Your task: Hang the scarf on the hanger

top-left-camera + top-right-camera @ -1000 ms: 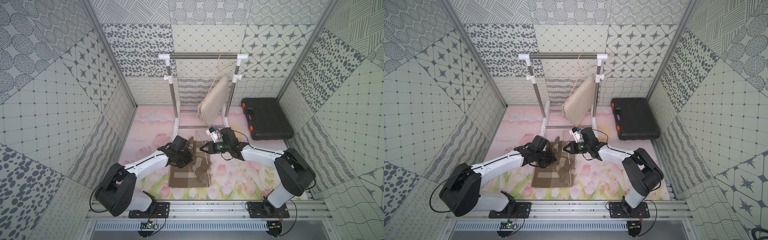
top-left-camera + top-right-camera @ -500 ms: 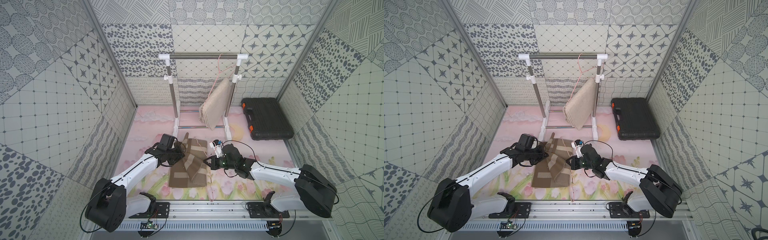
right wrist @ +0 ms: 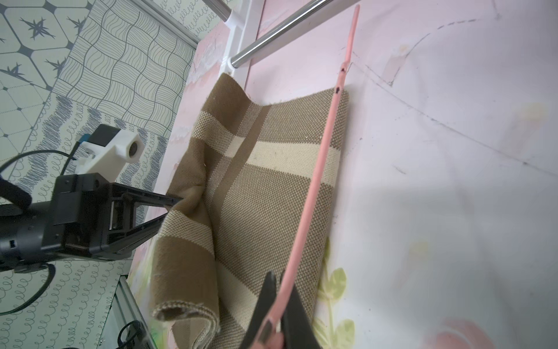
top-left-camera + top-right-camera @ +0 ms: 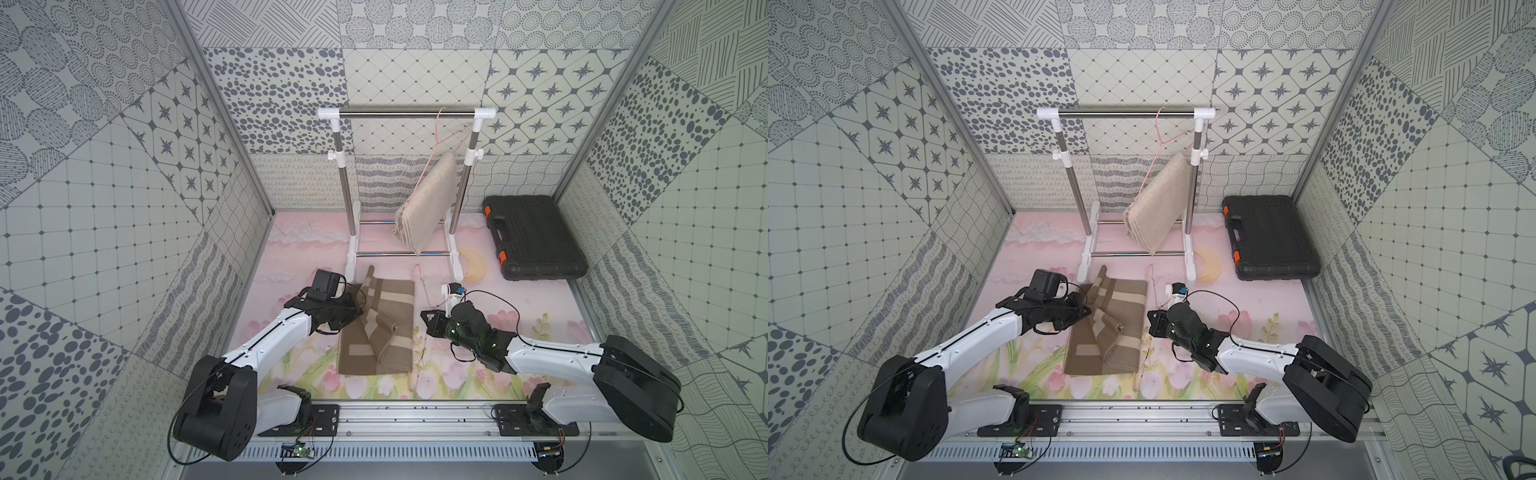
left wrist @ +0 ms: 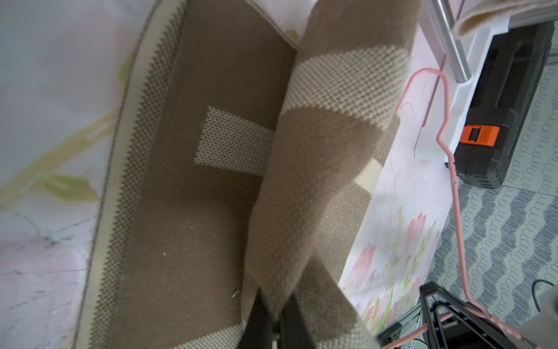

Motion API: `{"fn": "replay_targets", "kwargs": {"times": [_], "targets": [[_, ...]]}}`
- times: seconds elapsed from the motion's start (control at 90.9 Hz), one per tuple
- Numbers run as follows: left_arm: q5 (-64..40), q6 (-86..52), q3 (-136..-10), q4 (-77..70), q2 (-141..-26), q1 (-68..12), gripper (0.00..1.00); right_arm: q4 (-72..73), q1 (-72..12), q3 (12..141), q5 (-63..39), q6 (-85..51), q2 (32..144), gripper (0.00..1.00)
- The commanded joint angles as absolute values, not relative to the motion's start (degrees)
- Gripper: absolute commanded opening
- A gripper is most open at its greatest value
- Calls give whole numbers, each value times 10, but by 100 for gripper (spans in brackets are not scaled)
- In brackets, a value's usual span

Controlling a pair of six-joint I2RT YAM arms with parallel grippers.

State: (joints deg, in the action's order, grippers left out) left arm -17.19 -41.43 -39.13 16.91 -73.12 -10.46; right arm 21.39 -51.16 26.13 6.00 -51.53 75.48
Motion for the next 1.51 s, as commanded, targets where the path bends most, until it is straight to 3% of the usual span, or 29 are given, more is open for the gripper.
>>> {"fn": "replay_targets", "kwargs": {"times": [0.0,0.121,0.143,0.198,0.22,0.308,0.396,0.517,0.616,0.715,0.869,1.343,1.42,1.497], "targets": [[-156,-380,-384,174,-731,-58,0,193,-511,262,73,-497,766,0],[-108,-402,-380,218,-714,-44,3,164,-511,289,38,-472,778,0],[-99,-406,-380,229,-709,-43,10,162,-510,294,29,-466,782,0],[-85,-410,-376,237,-699,-42,44,152,-510,306,5,-447,793,0],[-77,-414,-377,245,-694,-43,48,146,-510,321,-3,-442,797,0],[-12,-451,-377,314,-653,-42,39,121,-510,340,-25,-430,811,0],[23,-494,-359,344,-576,-42,41,110,-505,341,-29,-423,809,0],[-10,-532,-321,286,-485,-44,38,103,-501,345,-40,-418,809,0],[-43,-545,-315,238,-514,-54,40,120,-495,348,-47,-419,809,0],[-60,-544,-310,194,-587,-61,51,125,-489,361,-55,-418,816,0],[-11,-524,-349,288,-648,-75,51,116,-488,375,-62,-412,816,0],[17,-534,-207,253,-544,-136,50,114,-487,373,-78,-418,813,0],[21,-537,-185,253,-512,-137,44,114,-487,376,-81,-417,815,0],[18,-544,-175,253,-479,-136,25,113,-486,378,-85,-417,820,0]]}}
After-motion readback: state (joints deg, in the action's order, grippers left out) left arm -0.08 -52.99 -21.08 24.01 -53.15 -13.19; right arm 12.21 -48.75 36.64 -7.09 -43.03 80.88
